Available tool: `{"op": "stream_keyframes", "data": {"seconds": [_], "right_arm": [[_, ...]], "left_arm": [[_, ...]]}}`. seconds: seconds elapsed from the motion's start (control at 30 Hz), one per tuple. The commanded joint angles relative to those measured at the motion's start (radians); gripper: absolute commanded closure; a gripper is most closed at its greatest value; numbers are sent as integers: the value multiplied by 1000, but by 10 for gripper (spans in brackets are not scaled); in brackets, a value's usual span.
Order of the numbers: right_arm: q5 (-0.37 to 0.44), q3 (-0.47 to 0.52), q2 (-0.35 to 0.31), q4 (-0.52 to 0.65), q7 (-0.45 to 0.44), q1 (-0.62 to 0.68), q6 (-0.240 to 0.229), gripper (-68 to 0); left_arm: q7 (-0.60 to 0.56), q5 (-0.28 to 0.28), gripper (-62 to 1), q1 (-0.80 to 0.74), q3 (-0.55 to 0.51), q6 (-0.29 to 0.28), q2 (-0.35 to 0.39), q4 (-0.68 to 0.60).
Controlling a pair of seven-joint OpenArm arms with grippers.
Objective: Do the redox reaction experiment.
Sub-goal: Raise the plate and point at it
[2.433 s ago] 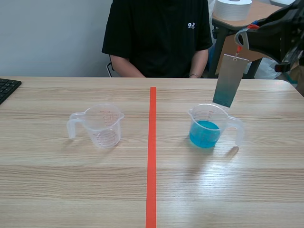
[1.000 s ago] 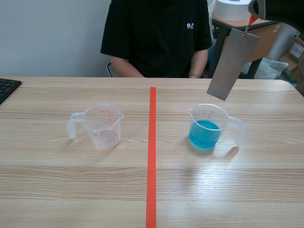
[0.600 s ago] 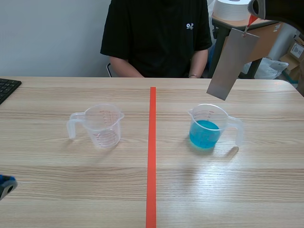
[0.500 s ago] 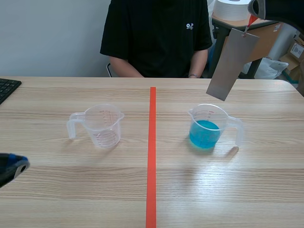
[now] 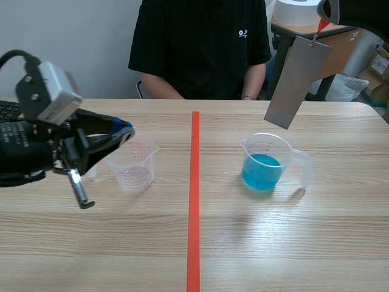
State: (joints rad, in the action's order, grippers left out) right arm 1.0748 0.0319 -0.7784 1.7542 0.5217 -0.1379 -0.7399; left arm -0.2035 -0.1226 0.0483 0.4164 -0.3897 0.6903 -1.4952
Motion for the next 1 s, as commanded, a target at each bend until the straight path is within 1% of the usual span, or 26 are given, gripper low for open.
{"op": "stream_keyframes", "data": {"seconds": [0.0, 0.1, 0.2, 0.27, 0.33, 0.4, 0.6, 0.7, 0.77, 0.97], "right_arm": [[18, 15, -13, 12, -18, -20, -6, -15], [18, 15, -13, 12, -19, -20, -6, -15], [18, 15, -13, 12, -18, -20, -6, -15], [18, 15, -13, 12, -18, -20, -6, -15], [18, 15, -13, 12, -18, -20, -6, -15], [18, 15, -13, 12, -19, -20, -6, -15], [18, 15, -13, 12, -18, -20, -6, -15], [18, 15, -13, 12, -18, -20, -6, -15], [18, 14, -13, 12, -18, -20, -6, -15], [18, 14, -13, 12, -18, -20, -6, -15]], "left_arm": [[17, 16, -47, 34, 19, 5, -51, -15], [67, 74, -47, 107, 74, 8, -140, 0], [93, 119, -47, 167, 123, 30, -222, 41], [94, 152, -47, 203, 153, 40, -272, 86], [92, 173, -47, 239, 180, 40, -315, 141], [87, 192, -47, 272, 201, 56, -355, 200], [26, 223, -47, 366, 247, 69, -446, 372], [-5, 237, -47, 407, 261, 121, -485, 446], [-21, 244, -47, 431, 269, 143, -508, 484], [-29, 247, -47, 480, 292, 145, -560, 561]]}}
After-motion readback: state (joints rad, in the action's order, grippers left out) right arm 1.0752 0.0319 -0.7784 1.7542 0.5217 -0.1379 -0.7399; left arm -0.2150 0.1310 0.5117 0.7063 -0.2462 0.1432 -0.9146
